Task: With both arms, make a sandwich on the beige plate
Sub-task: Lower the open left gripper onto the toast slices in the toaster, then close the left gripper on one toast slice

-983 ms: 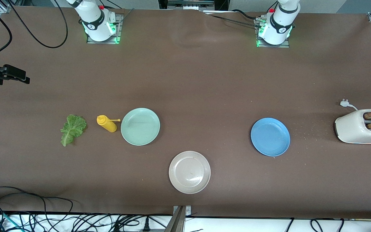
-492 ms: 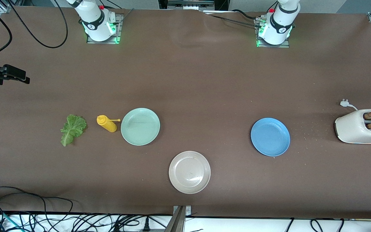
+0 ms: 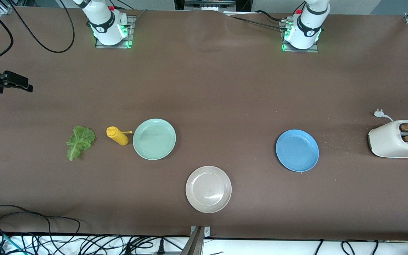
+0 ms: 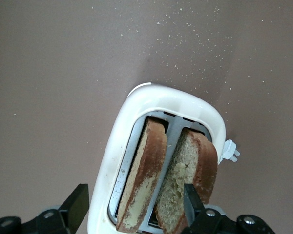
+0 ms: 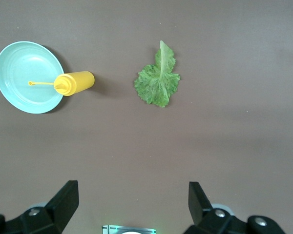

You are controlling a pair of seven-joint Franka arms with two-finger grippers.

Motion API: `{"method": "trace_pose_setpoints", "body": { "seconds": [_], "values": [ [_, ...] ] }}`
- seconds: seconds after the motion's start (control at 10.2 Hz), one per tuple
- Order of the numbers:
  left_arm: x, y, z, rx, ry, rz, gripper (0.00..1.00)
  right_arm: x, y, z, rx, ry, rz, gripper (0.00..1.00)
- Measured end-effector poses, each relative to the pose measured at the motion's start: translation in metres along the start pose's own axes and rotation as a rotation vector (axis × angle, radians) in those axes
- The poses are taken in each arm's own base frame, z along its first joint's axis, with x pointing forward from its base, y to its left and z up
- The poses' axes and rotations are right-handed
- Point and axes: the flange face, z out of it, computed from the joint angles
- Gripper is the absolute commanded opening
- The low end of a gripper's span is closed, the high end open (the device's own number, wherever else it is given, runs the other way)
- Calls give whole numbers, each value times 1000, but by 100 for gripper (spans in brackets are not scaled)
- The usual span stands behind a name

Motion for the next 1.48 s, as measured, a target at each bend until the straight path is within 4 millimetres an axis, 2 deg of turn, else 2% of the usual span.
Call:
{"method": "trace_pose_setpoints", "body": {
  "seconds": [0.3,1.08,1.18,1.48],
  "values": [
    [1,0,1,-1,1,2,87,0,0,0,0,0,0,100],
    [2,-4,18,-19,4,3,83,0,0,0,0,-1,0,100],
    [2,-6,18,-14,4,3,78,0,0,0,0,-1,0,100],
    [2,-10,20,-11,4,4,39,0,0,0,0,-1,0,100]
  ]
}}
